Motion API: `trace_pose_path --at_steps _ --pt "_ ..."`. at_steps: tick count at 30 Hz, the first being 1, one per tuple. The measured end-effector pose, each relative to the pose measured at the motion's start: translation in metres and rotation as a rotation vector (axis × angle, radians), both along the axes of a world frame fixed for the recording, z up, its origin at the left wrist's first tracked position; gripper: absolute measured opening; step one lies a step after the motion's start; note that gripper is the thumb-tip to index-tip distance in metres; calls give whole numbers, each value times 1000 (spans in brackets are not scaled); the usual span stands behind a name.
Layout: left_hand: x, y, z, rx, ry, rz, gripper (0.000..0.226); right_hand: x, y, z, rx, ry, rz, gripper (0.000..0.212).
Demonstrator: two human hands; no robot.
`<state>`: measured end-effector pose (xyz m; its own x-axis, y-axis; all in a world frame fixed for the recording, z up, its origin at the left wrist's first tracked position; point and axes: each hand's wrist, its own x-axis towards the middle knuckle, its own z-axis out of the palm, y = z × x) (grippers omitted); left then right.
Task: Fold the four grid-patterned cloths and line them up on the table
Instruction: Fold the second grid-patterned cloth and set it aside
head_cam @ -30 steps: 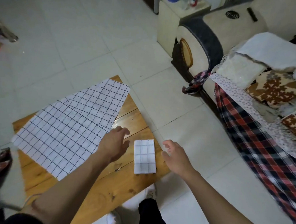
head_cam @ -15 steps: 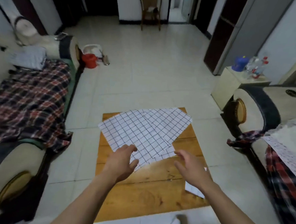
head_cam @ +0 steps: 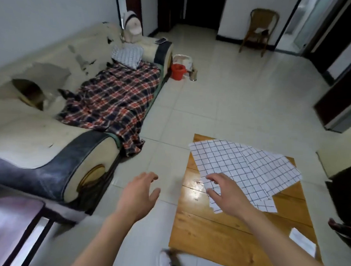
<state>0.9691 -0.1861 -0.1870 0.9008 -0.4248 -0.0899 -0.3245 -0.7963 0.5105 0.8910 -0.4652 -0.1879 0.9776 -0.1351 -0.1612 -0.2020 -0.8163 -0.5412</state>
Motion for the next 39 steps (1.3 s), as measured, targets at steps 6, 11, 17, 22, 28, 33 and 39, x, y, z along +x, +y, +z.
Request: trace_pose_path --at_steps 6,11,17,22,28,33,39 --pt "75 42 -2 83 -19 62 37 114 26 -6 49 -65 55 37" --pt "167 33 11 145 -2 36 37 200 31 -5 127 -115 17 38" --pt "277 -4 38 116 -58 -55 36 276 7 16 58 -114 20 41" --pt "351 -46 33 5 -68 -132 37 327 -26 30 -38 -69 -37 43" --pt "446 -116 14 -55 -59 -319 38 388 -71 34 -150 -20 -188 43" --pt "543 -164 11 -96 -56 -452 37 454 -96 46 -189 27 -373 44" --pt "634 -225 15 -144 -24 -574 33 539 -117 63 -202 -10 -470 44"
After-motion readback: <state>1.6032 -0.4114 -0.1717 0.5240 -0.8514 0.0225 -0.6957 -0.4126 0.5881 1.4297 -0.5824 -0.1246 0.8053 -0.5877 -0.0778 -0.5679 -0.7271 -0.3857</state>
